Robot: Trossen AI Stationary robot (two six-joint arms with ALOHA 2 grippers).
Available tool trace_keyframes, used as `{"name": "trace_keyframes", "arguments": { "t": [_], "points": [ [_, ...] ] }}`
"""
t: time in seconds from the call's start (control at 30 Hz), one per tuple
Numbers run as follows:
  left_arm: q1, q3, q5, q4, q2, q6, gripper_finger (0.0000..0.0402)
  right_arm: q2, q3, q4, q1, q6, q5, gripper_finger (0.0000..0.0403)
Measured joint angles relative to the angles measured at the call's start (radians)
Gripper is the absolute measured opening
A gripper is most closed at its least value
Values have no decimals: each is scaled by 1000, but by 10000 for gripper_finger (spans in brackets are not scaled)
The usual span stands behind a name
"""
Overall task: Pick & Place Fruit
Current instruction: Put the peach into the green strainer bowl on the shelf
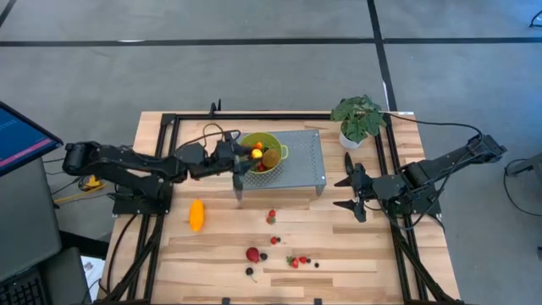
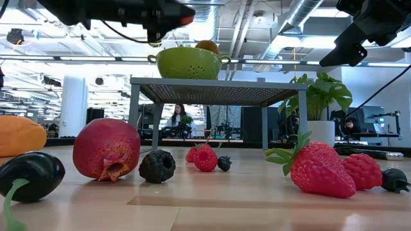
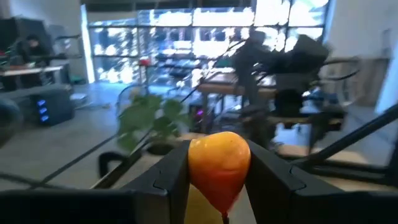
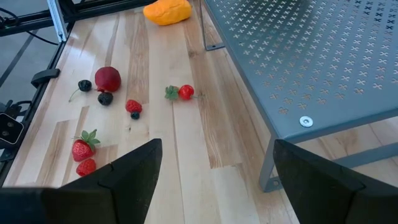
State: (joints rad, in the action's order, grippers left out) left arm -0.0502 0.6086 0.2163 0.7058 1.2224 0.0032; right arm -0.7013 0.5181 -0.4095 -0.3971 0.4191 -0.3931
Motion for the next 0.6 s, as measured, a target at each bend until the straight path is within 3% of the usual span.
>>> {"name": "trace_keyframes", "arguments": {
  "t": [0.33,0.6],
  "points": [
    [-103,0,-1,-99,0,0,127,0,0,0,0,0,0,301],
    [-108,0,-3,-138,0,0,127,0,0,0,0,0,0,301]
  ]
}}
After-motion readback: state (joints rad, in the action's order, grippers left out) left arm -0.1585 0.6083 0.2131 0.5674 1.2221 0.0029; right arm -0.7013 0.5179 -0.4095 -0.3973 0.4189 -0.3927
